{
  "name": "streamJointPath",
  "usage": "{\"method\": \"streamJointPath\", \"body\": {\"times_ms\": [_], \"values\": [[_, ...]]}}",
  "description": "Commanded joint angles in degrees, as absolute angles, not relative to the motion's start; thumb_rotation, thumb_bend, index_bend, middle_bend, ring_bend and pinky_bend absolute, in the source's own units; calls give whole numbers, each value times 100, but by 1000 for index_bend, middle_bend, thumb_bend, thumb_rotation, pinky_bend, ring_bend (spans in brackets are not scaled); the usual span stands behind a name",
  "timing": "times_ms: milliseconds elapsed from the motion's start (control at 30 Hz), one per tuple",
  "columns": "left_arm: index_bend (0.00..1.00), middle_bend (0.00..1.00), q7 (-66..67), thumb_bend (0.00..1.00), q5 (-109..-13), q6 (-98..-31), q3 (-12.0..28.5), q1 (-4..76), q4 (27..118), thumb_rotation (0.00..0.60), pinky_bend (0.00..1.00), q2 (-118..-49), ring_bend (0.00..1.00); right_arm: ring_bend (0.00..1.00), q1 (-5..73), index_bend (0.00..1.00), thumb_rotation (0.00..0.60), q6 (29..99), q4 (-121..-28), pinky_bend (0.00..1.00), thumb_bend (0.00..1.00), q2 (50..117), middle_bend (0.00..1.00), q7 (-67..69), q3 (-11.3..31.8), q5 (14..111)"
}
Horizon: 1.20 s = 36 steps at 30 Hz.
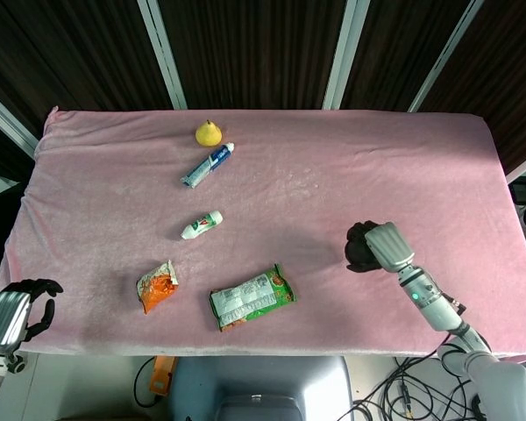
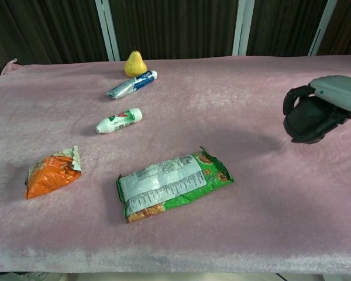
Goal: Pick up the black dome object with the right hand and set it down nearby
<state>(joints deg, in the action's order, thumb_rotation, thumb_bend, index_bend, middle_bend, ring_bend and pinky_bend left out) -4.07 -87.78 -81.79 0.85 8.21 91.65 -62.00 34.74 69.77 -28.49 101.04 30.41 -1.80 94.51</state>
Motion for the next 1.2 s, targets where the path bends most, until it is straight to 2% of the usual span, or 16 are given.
{"method": "streamJointPath", "body": {"times_ms": [33,133,333,467,600,700,767,933,1133,1200], "values": [[464,495,-410,573,-8790,-8184,78,816,9165,600,465,-6198,419,655,3522,766,600,6716,-2751,841,218,10195,669,2786,-270,9432],[464,495,-411,573,-8794,-8175,75,821,9164,600,465,-6196,419,612,3539,738,600,6624,-2746,788,218,10201,654,2785,-303,9441],[464,495,-417,574,-8790,-8179,77,818,9167,600,465,-6192,419,436,3554,667,600,6397,-2779,639,217,10160,511,2792,-390,9457],[464,495,-420,574,-8782,-8171,79,820,9164,600,464,-6193,420,293,3559,617,600,6248,-2829,462,216,10119,395,2897,-432,9450],[464,495,-429,574,-8764,-8164,90,825,9160,600,465,-6193,419,128,3579,566,600,6138,-2991,240,217,10000,260,3015,-475,9458],[464,495,-439,574,-8763,-8164,94,827,9157,600,464,-6192,419,25,3591,424,600,6118,-3136,100,216,9881,153,3072,-501,9475],[464,495,-440,572,-8772,-8167,84,821,9164,600,465,-6190,419,0,3591,256,600,6169,-3229,39,216,9808,74,3115,-498,9480],[464,496,-433,573,-8774,-8174,80,814,9172,600,465,-6190,419,0,3571,70,600,6352,-3511,15,216,9604,13,3374,-512,9521],[464,495,-426,573,-8772,-8165,81,819,9176,600,465,-6189,419,2,3527,54,600,6575,-3915,23,216,9302,13,3610,-545,9580],[464,495,-419,573,-8772,-8165,82,821,9173,600,465,-6192,419,35,3496,56,600,6635,-4000,95,216,9252,32,3550,-523,9561]]}}
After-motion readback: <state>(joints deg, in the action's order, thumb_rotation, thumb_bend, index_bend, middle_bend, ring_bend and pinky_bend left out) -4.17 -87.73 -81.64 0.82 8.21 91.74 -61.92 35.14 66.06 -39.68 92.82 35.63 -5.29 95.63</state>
